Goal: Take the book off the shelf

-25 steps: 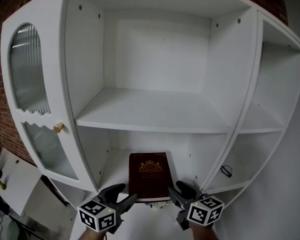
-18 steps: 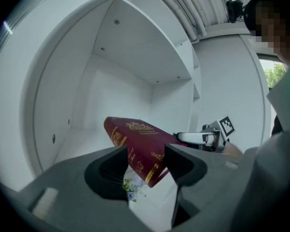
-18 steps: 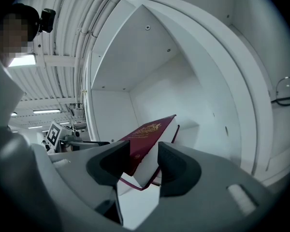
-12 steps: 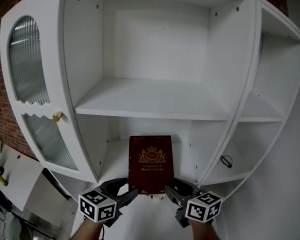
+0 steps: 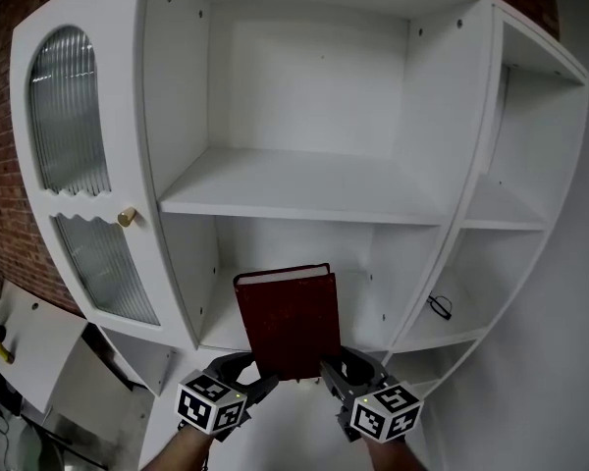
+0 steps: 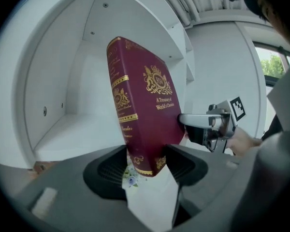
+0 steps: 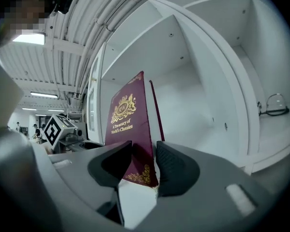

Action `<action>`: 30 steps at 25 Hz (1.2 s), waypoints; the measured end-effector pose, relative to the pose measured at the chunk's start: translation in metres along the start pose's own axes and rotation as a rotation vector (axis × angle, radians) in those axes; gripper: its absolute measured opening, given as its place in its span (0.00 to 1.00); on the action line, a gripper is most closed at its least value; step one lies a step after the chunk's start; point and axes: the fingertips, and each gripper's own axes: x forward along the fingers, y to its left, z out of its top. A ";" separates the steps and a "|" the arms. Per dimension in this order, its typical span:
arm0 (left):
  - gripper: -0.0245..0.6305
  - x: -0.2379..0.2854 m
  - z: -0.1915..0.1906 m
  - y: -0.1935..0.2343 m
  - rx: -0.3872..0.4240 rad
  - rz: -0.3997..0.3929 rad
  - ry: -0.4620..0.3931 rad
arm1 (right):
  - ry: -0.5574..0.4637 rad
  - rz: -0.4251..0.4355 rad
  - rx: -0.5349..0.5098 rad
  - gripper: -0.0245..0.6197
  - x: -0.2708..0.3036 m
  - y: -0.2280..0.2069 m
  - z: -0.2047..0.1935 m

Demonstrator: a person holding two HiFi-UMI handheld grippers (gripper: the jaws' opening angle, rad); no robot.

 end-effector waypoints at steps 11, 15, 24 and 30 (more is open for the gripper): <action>0.42 -0.022 -0.003 -0.006 0.070 0.047 -0.014 | -0.023 -0.019 0.013 0.28 -0.014 0.025 -0.007; 0.42 -0.038 0.005 -0.013 0.088 0.050 -0.032 | -0.042 -0.021 0.006 0.28 -0.023 0.038 -0.001; 0.42 -0.081 0.024 -0.033 0.153 0.069 -0.061 | -0.092 -0.012 -0.018 0.28 -0.044 0.075 0.018; 0.43 -0.106 0.031 -0.044 0.158 0.062 -0.103 | -0.106 -0.003 -0.024 0.28 -0.061 0.100 0.026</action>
